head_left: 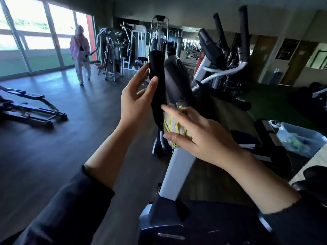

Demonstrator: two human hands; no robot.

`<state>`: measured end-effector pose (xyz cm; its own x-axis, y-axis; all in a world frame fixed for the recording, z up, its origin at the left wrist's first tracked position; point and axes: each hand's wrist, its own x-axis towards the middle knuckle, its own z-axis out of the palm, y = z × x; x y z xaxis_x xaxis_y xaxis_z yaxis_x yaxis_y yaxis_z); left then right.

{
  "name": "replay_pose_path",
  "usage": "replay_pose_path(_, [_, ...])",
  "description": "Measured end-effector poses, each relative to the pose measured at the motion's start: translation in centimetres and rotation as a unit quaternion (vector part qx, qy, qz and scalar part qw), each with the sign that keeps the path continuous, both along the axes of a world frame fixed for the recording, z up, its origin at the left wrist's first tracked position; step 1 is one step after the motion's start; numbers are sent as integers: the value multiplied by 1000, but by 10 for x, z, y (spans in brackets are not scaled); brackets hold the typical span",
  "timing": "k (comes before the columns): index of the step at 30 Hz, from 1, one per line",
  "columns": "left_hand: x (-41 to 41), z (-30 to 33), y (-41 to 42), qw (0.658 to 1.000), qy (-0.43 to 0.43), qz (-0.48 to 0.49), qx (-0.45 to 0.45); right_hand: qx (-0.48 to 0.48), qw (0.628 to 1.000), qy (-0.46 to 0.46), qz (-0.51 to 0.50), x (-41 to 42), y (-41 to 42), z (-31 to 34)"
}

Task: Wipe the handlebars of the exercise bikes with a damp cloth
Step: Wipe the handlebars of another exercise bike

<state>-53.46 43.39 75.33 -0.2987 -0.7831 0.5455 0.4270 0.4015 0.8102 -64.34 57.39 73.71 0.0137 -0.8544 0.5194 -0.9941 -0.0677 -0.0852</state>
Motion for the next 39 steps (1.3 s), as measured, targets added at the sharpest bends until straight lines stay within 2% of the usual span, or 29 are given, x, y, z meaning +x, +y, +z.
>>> replay_pose_path(6, [5,-2,4,999,-21,27,-6,-30,999,-22,11,-1,-1,-4])
replay_pose_path(12, [4,-4,2,999,-34,20,-1,65,997,-28,5,-7,-3,2])
replay_pose_path(17, [6,-5,3,999,-29,20,7,77,994,-71,31,-11,0,3])
replay_pose_path(22, [3,-12,11,999,-19,25,5,118,990,-63,41,-28,16,1])
replay_pose_path(25, [1,-16,17,999,-21,45,7,92,990,-58,85,-27,-5,0])
replay_pose_path(27, [-2,-18,20,998,-19,58,7,72,985,-89,127,-33,-9,-1])
replay_pose_path(30, [-8,-23,25,996,0,90,14,98,969,-145,176,-54,5,-5])
replay_pose_path(39, [-25,-42,50,980,44,192,42,130,958,-115,228,-56,-5,-2])
